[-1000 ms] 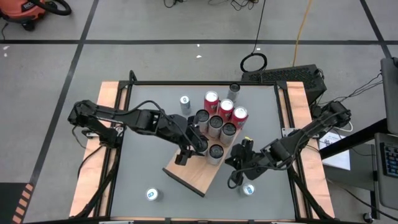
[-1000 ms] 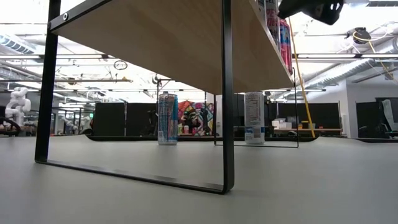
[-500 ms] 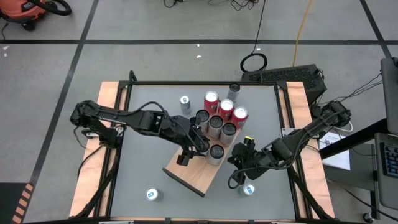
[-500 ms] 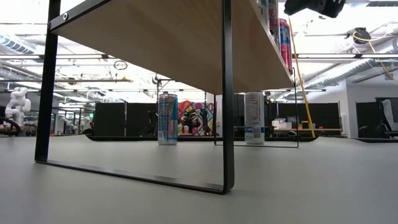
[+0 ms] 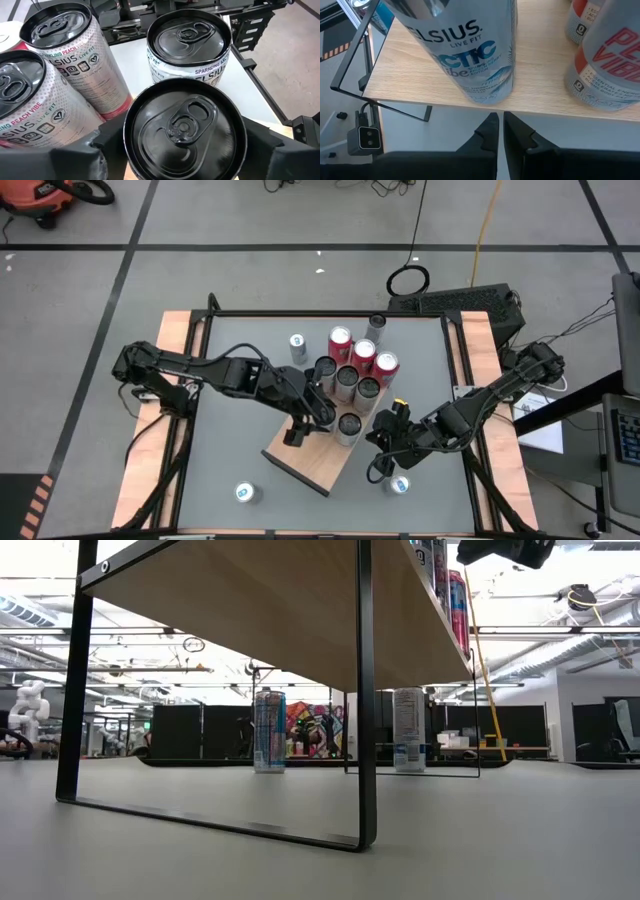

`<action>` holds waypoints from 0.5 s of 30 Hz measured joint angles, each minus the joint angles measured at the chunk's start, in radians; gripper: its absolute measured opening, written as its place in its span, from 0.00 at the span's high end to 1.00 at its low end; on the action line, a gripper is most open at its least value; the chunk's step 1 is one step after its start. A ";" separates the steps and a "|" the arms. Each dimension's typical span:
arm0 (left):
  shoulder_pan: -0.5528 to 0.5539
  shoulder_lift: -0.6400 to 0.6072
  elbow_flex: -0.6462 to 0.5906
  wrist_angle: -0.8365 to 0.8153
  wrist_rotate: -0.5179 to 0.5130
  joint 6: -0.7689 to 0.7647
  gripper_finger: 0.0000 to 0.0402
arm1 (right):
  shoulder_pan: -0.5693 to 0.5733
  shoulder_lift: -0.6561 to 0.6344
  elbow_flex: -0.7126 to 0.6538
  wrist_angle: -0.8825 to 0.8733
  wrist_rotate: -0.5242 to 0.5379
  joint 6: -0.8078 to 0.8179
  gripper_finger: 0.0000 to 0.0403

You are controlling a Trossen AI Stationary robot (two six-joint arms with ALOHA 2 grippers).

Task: Place canned beverage on shelf
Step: Put the white blue soda can on the shelf aligned with the other white blue soda cans

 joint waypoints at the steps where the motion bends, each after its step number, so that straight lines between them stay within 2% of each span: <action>1: 0.000 0.000 0.000 0.000 -0.002 0.001 0.31 | 0.000 0.000 0.000 0.000 0.000 0.003 1.00; 8: 0.000 0.003 0.000 -0.005 -0.028 0.004 0.17 | 0.000 0.000 0.000 0.005 -0.001 0.010 1.00; 15: 0.000 -0.026 0.000 -0.004 -0.044 0.003 0.15 | 0.000 -0.024 0.000 0.015 -0.077 0.020 1.00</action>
